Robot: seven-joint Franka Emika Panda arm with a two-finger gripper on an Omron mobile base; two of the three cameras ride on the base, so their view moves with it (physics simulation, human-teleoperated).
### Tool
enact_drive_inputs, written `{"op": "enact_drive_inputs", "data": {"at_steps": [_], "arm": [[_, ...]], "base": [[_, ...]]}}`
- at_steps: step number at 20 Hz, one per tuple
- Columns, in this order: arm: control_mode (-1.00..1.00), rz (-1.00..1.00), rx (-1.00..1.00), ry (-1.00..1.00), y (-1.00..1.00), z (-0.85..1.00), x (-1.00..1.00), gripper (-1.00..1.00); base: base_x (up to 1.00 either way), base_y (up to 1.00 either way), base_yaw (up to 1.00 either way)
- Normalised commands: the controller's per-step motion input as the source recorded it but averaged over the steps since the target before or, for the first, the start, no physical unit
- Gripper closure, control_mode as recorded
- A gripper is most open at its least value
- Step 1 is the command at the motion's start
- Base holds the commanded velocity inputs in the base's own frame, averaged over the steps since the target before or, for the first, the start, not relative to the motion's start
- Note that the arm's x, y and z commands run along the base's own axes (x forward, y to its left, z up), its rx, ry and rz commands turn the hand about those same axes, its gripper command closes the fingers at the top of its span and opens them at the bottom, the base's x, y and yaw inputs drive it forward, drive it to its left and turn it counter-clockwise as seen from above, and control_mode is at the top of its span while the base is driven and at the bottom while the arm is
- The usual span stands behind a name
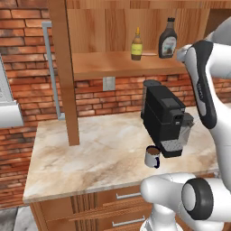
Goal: Pick the syrup bottle and honey bottle from the cabinet and place them next to the mug.
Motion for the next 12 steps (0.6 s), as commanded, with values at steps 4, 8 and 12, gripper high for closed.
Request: {"op": "enact_drive_inputs", "data": {"at_steps": [4,8,12], "arm": [[-1.0,0.0,0.08,-0.13,-0.09,0.41,0.17,-1.0],[-1.0,0.0,0.07,-0.09,-0.05,0.4,0.29,-1.0],[-1.0,0.0,0.01,-0.04,-0.01,0.26,0.61,-1.0]], "base": [[0.0,0.0,0.0],[0.0,0.0,0.0],[0.0,0.0,0.0]]}}
